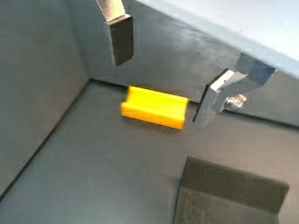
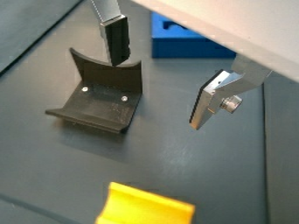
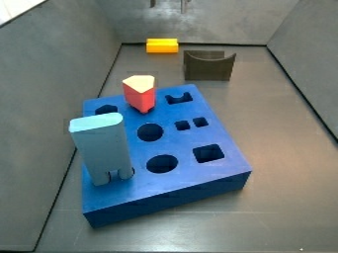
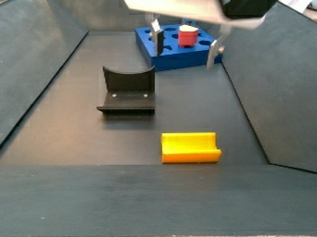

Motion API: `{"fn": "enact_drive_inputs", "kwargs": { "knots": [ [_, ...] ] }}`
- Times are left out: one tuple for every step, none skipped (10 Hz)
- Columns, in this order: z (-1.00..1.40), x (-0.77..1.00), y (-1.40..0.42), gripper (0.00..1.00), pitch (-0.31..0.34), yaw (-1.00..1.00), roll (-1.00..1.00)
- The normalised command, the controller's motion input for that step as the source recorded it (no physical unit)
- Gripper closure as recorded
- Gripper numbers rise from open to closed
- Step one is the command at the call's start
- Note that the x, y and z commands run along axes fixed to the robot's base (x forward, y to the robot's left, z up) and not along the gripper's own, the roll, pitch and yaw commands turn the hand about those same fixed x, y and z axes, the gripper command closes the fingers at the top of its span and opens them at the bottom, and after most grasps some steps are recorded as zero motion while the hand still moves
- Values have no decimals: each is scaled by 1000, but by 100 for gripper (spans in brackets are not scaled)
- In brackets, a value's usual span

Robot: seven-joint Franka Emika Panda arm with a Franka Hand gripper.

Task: Pick up the arch object. Move up. Place the arch object on the fixture. Regrasp the arch object. Move to above the board. Insert the arch object.
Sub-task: Pick up the arch object.

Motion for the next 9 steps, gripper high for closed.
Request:
{"fn": "enact_drive_inputs", "kwargs": {
  "knots": [
    [-257, 131, 77, 0, -113, -937, 0],
    [-251, 126, 77, 0, -120, -937, 0],
    [-231, 140, 83, 0, -129, -920, 0],
    [-277, 314, 374, 0, -126, -569, 0],
    [-343, 309, 629, 0, -143, -274, -137],
    [-291, 349, 720, 0, -91, -57, -253],
    [-331, 351, 671, 0, -89, -83, -283],
    [-317, 234, 409, 0, -103, -366, -261],
    [-309, 126, 109, 0, -111, -809, -80]
  ]
}}
